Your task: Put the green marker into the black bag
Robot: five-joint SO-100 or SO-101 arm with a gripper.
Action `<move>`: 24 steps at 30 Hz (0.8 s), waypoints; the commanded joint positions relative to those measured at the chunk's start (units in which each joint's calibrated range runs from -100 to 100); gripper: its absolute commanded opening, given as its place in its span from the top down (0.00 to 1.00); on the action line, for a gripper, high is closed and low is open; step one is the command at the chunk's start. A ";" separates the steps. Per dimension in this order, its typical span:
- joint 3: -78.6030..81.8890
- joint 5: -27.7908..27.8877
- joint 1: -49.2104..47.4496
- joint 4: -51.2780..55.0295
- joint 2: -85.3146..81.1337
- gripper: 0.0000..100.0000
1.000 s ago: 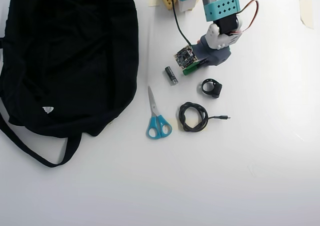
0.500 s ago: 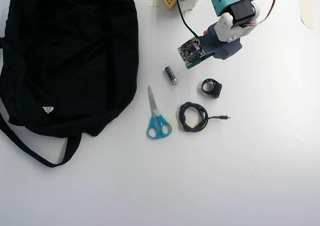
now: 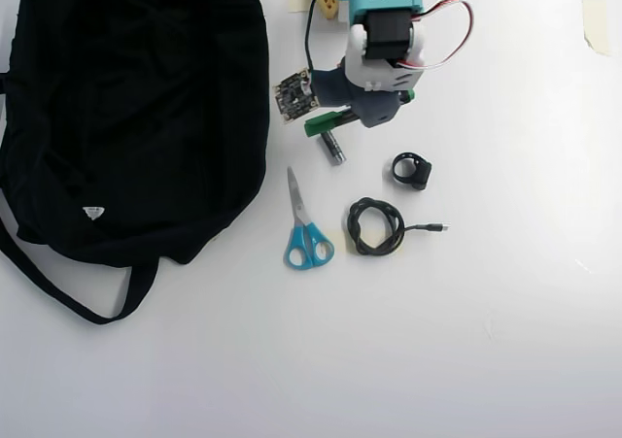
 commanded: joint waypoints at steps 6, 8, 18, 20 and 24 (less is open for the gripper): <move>-8.48 9.08 17.99 1.60 -1.45 0.98; -10.46 10.96 21.65 1.60 -1.45 0.98; -14.41 21.56 37.58 1.78 -1.12 0.98; -14.41 23.34 41.84 1.17 -0.29 0.98; -14.23 27.48 51.72 -6.15 0.54 0.98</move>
